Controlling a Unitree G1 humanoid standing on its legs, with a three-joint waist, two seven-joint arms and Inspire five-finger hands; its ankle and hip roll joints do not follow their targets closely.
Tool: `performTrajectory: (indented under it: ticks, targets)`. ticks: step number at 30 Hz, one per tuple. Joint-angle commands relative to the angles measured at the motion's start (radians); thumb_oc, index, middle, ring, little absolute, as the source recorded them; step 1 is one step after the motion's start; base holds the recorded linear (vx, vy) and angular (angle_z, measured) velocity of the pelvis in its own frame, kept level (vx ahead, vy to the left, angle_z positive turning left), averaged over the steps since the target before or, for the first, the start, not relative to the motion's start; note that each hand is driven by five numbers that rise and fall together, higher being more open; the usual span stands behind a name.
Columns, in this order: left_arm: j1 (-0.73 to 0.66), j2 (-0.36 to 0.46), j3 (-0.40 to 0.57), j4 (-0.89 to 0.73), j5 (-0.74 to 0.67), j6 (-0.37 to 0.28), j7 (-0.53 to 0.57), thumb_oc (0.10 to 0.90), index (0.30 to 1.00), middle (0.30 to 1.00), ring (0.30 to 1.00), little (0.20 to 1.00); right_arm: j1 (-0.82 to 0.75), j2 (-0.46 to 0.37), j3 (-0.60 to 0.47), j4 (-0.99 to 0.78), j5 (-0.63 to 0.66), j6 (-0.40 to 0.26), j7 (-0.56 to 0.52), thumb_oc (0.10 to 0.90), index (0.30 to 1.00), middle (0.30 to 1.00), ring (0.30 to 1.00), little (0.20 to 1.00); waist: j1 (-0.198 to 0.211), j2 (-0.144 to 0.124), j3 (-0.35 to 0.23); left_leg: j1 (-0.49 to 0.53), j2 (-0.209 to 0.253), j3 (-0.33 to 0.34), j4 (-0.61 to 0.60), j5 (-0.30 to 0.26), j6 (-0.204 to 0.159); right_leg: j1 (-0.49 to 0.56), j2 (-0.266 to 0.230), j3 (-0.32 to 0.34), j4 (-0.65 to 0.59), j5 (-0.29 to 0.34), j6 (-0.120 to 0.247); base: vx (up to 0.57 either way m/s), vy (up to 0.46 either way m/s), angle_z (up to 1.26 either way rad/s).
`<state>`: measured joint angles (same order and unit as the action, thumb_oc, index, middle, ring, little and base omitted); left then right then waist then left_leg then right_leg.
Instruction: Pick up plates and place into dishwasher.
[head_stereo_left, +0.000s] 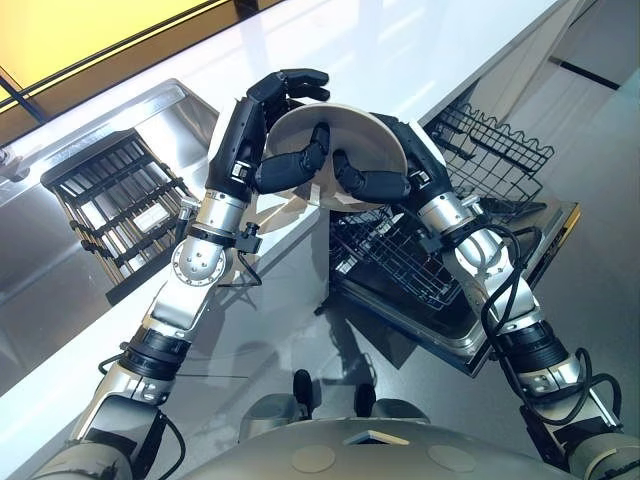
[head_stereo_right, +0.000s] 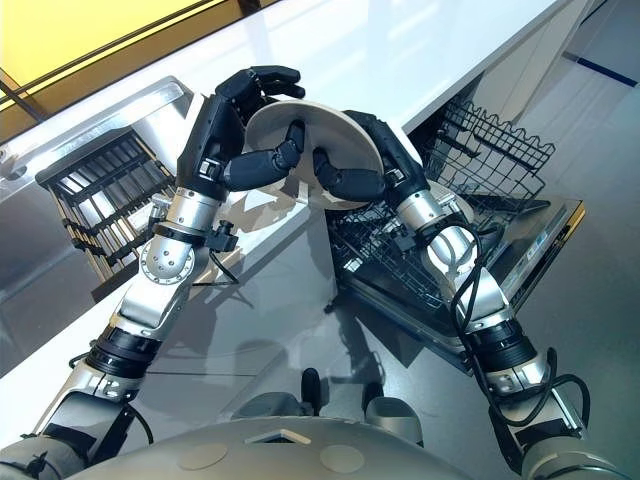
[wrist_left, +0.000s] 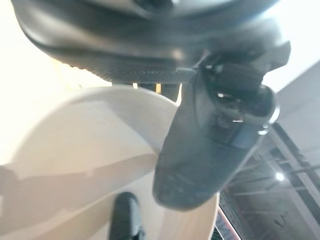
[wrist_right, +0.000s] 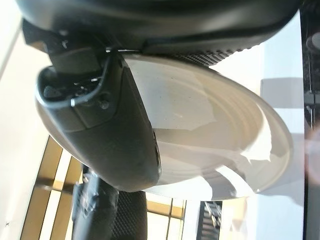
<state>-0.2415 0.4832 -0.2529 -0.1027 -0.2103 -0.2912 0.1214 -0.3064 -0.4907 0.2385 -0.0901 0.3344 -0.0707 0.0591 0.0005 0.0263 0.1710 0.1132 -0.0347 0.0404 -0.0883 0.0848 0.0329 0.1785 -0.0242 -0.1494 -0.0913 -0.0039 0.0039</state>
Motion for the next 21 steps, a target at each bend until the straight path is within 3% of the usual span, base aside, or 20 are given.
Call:
performTrajectory:
  ticks: [1, 5, 11, 16, 21]
  targets:
    - [-0.075, 0.064, 0.153, 0.040, 0.022, -0.043, 0.092, 0.800, 0.900, 0.900, 0.900, 0.900, -0.082, 0.003, -0.188, -0.053, 0.049, -0.183, -0.144, 0.100, 0.300, 0.300, 0.300, 0.200, 0.020, 0.008, -0.102, 0.027, 0.005, -0.026, 0.006, -0.133, -0.033, -0.043, 0.043, -0.055, 0.128, -0.146, 0.028, 0.00, 0.000, 0.00]
    - [-0.069, 0.134, 0.265, 0.056, 0.042, -0.009, 0.136, 0.800, 0.900, 0.900, 0.900, 0.900, -0.071, -0.023, -0.283, -0.041, -0.038, -0.231, -0.283, 0.100, 0.300, 0.300, 0.300, 0.200, 0.020, 0.016, -0.107, 0.026, 0.003, -0.031, 0.004, -0.135, -0.033, -0.043, 0.041, -0.052, 0.124, -0.149, 0.027, -0.01, 0.005, 0.00]
    - [-0.010, 0.186, 0.401, 0.092, 0.042, -0.008, 0.170, 0.800, 0.900, 0.900, 0.900, 0.900, -0.001, -0.076, -0.405, 0.040, -0.080, -0.251, -0.373, 0.100, 0.300, 0.300, 0.300, 0.200, 0.021, 0.023, -0.112, 0.020, 0.001, -0.031, 0.001, -0.127, -0.033, -0.046, 0.038, -0.050, 0.121, -0.144, 0.026, -0.02, 0.022, 0.01]
    - [0.064, 0.191, 0.492, 0.120, 0.047, -0.010, 0.197, 0.800, 0.900, 0.900, 0.900, 0.900, 0.106, -0.095, -0.490, 0.126, -0.099, -0.203, -0.367, 0.100, 0.300, 0.300, 0.300, 0.200, 0.016, 0.025, -0.113, 0.019, 0.001, -0.030, 0.001, -0.127, -0.034, -0.049, 0.034, -0.048, 0.121, -0.142, 0.030, -0.01, 0.019, 0.00]
    - [0.117, 0.185, 0.544, 0.140, 0.064, 0.001, 0.213, 0.800, 0.900, 0.900, 0.900, 0.900, 0.193, -0.076, -0.495, 0.184, -0.160, -0.151, -0.304, 0.100, 0.300, 0.300, 0.300, 0.200, 0.006, 0.027, -0.110, 0.019, -0.001, -0.030, 0.001, -0.132, -0.035, -0.047, 0.030, -0.043, 0.115, -0.146, 0.033, 0.00, 0.007, 0.00]
